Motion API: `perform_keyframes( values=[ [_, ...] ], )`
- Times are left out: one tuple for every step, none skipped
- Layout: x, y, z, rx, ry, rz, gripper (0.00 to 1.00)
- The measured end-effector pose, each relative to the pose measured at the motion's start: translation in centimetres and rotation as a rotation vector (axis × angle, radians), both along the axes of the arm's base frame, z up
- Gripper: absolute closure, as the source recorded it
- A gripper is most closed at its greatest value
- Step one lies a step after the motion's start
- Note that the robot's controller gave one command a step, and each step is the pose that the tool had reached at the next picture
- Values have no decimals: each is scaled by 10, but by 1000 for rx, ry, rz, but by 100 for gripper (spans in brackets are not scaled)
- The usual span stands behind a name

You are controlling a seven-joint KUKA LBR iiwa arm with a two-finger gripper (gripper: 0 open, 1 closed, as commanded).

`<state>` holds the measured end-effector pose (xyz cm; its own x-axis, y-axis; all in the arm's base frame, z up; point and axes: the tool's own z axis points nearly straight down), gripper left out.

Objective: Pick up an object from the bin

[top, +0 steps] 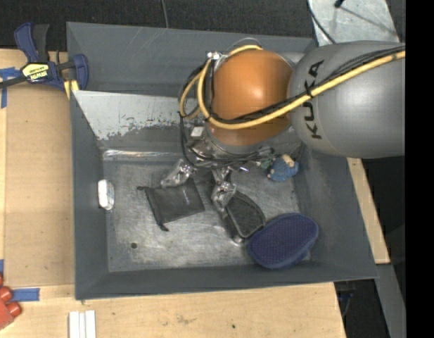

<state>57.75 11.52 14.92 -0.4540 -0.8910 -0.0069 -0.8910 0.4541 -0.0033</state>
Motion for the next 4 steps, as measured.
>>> perform_keyframes(
  values=[
    [36, -5, -72, -1, 4, 120, 0],
    [15, 27, -71, -4, 4, 440, 0],
    [16, 28, -68, 0, -1, 436, 100],
    [37, 16, 36, -4, -8, 348, 100]
  ],
)
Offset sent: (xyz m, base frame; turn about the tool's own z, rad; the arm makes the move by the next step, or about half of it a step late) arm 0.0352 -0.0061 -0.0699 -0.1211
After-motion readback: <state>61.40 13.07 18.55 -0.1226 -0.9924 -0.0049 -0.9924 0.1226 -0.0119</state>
